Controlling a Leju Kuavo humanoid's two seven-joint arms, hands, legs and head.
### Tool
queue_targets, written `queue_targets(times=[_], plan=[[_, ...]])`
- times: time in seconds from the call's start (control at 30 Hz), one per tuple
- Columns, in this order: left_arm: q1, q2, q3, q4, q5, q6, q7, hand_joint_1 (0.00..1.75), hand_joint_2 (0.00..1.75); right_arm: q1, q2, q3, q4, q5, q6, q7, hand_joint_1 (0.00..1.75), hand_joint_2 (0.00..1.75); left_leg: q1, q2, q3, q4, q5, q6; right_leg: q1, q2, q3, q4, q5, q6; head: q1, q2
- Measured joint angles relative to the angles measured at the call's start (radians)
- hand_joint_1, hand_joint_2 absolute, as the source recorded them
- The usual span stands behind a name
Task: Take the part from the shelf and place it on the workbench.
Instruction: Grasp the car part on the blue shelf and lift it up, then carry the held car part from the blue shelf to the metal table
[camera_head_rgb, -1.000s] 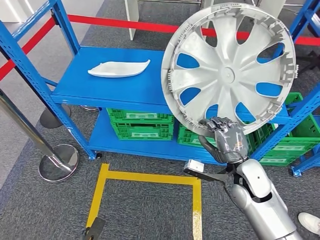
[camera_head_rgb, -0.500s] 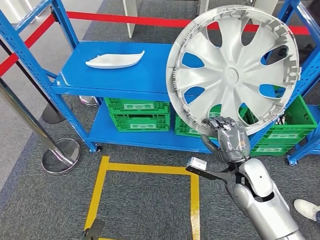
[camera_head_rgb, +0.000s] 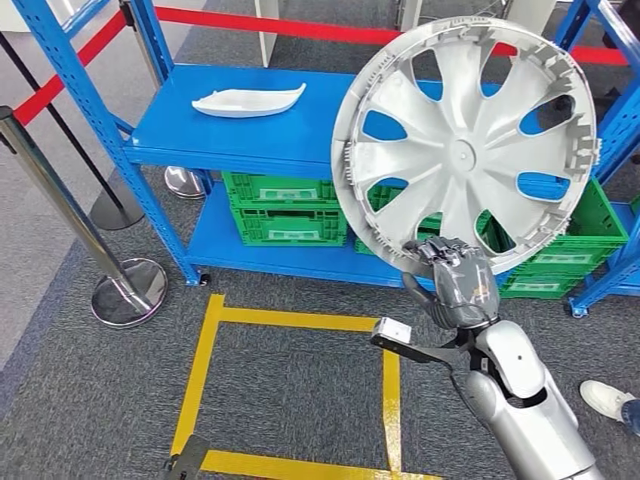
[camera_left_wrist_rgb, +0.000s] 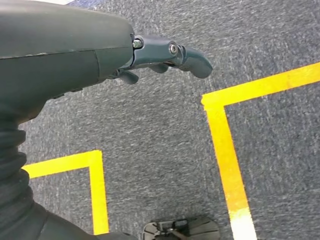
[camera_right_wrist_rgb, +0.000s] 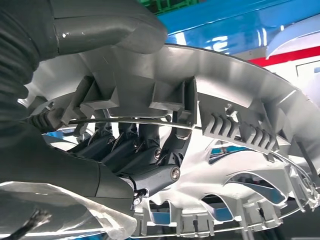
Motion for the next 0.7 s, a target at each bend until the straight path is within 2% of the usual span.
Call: queue_targets(times=[0.03, 0.07, 0.13, 0.17, 0.2, 0.23, 0.3, 0.33, 0.37, 0.4, 0.43, 0.47, 0.5, 0.53, 0.57, 0.63, 0.67, 0.7], plan=[[0.000, 0.000, 0.000, 0.000, 0.000, 0.000, 0.000, 0.00, 1.75, 0.000, 0.000, 0.000, 0.000, 0.000, 0.000, 0.000, 1.75, 1.75, -0.001, 0.000, -0.007, 0.004, 0.008, -0.005, 0.002, 0.001, 0.029, -0.046, -0.007, -0.003, 0.000, 0.000], [0.000, 0.000, 0.000, 0.000, 0.000, 0.000, 0.000, 0.00, 1.75, 0.000, 0.000, -0.001, 0.000, 0.000, 0.000, 0.001, 1.75, 1.75, -0.001, 0.000, -0.013, 0.005, 0.016, -0.010, 0.004, 0.002, 0.038, -0.066, -0.014, -0.006, 0.000, 0.000], [0.002, 0.000, 0.000, 0.000, 0.000, 0.000, 0.000, 0.00, 1.75, 0.001, 0.000, -0.002, 0.000, 0.000, 0.000, 0.002, 1.75, 1.75, -0.001, -0.001, -0.020, 0.005, 0.029, -0.020, 0.003, 0.001, 0.027, -0.071, -0.002, -0.020, 0.001, 0.000], [0.002, 0.000, 0.000, 0.000, 0.000, 0.000, 0.000, 0.00, 1.75, 0.001, 0.000, -0.002, 0.000, 0.000, 0.001, 0.003, 1.75, 1.75, 0.000, -0.002, -0.026, 0.012, 0.018, -0.027, 0.002, -0.001, 0.020, -0.073, 0.007, -0.030, 0.000, 0.000], [0.003, 0.000, 0.000, 0.000, 0.000, 0.000, 0.000, 0.00, 1.75, 0.001, 0.000, -0.002, 0.000, 0.000, 0.001, 0.004, 1.75, 1.75, 0.001, -0.003, -0.035, 0.035, -0.009, -0.034, -0.001, -0.002, 0.012, -0.075, 0.017, -0.040, -0.002, 0.000], [0.003, 0.001, 0.000, 0.000, 0.000, 0.000, 0.000, 0.00, 1.75, 0.000, -0.001, -0.002, 0.000, 0.000, 0.001, 0.006, 1.75, 1.75, 0.003, -0.004, -0.049, 0.079, -0.052, -0.041, -0.002, -0.004, 0.002, -0.076, 0.026, -0.048, -0.003, 0.000], [0.004, 0.001, 0.000, 0.000, 0.000, 0.000, 0.000, 0.00, 1.75, 0.001, -0.001, -0.003, 0.000, 0.001, 0.003, 0.009, 1.75, 1.75, 0.009, -0.004, -0.079, 0.209, -0.141, -0.051, -0.001, -0.004, -0.023, -0.074, 0.045, -0.053, -0.006, 0.000], [0.004, 0.001, 0.000, 0.000, 0.000, 0.000, 0.000, 0.00, 1.75, 0.002, -0.001, -0.003, 0.000, 0.001, 0.003, 0.009, 1.75, 1.75, 0.011, -0.004, -0.086, 0.263, -0.165, -0.054, -0.001, -0.004, -0.037, -0.072, 0.053, -0.054, -0.006, 0.000], [0.004, 0.001, 0.000, 0.000, 0.000, 0.000, -0.001, 0.00, 1.75, 0.003, -0.001, -0.003, 0.000, 0.001, 0.004, 0.010, 1.75, 1.75, 0.012, -0.004, -0.080, 0.288, -0.164, -0.055, -0.001, -0.004, -0.051, -0.070, 0.061, -0.053, -0.007, 0.000], [0.004, 0.001, 0.000, 0.000, 0.000, -0.002, -0.004, 0.00, 1.75, 0.003, -0.001, -0.004, 0.000, 0.001, 0.005, 0.010, 1.75, 1.75, 0.012, -0.004, -0.059, 0.278, -0.143, -0.054, -0.001, -0.003, -0.065, -0.068, 0.068, -0.052, -0.007, 0.000], [0.003, 0.001, 0.000, 0.000, 0.000, -0.006, -0.008, 0.00, 1.75, 0.004, -0.001, -0.005, 0.000, 0.001, 0.006, 0.011, 1.75, 1.75, 0.013, -0.004, -0.022, 0.235, -0.112, -0.051, -0.001, -0.003, -0.077, -0.067, 0.076, -0.050, -0.007, 0.000], [0.003, 0.001, 0.000, 0.000, 0.000, -0.010, -0.013, 0.00, 1.75, 0.004, -0.001, -0.006, 0.000, 0.001, 0.006, 0.011, 1.75, 1.75, 0.012, -0.004, 0.025, 0.169, -0.090, -0.045, 0.000, -0.003, -0.086, -0.065, 0.083, -0.047, -0.007, 0.000], [0.002, 0.002, 0.000, 0.000, 0.000, -0.014, -0.018, 0.00, 1.75, 0.004, -0.001, -0.007, 0.000, 0.001, 0.006, 0.011, 1.75, 1.75, 0.010, -0.005, 0.073, 0.095, -0.083, -0.038, 0.000, -0.003, -0.093, -0.064, 0.090, -0.043, -0.006, 0.000], [0.001, 0.002, 0.000, 0.000, 0.000, -0.017, -0.020, 0.00, 1.75, 0.004, -0.001, -0.008, 0.000, 0.001, 0.006, 0.011, 1.75, 1.75, 0.008, -0.005, 0.111, 0.033, -0.089, -0.032, 0.001, -0.003, -0.098, -0.065, 0.097, -0.037, -0.006, 0.000], [0.001, 0.003, 0.000, 0.000, 0.000, -0.018, -0.021, 0.00, 1.75, 0.004, -0.001, -0.009, 0.000, 0.001, 0.006, 0.011, 1.75, 1.75, 0.005, -0.005, 0.134, -0.007, -0.099, -0.027, 0.000, -0.004, -0.101, -0.066, 0.104, -0.031, -0.006, 0.000], [0.001, 0.002, 0.000, 0.000, 0.000, -0.021, -0.023, 0.00, 1.75, 0.004, -0.001, -0.009, 0.000, 0.001, 0.007, 0.011, 1.75, 1.75, 0.003, -0.005, 0.142, -0.035, -0.100, -0.017, -0.002, -0.004, -0.106, -0.070, 0.116, -0.017, -0.006, 0.000], [0.002, 0.002, 0.000, 0.000, 0.001, -0.023, -0.024, 0.00, 1.75, 0.005, -0.001, -0.009, 0.000, 0.001, 0.007, 0.010, 1.75, 1.75, 0.004, -0.004, 0.140, -0.040, -0.093, -0.010, -0.002, -0.003, -0.113, -0.067, 0.113, -0.012, -0.005, 0.000], [0.002, 0.002, 0.000, 0.000, 0.001, -0.024, -0.026, 0.00, 1.75, 0.005, -0.002, -0.009, 0.000, 0.001, 0.007, 0.010, 1.75, 1.75, 0.006, -0.002, 0.138, -0.045, -0.085, -0.003, -0.002, -0.002, -0.124, -0.049, 0.097, -0.007, -0.004, 0.000]])
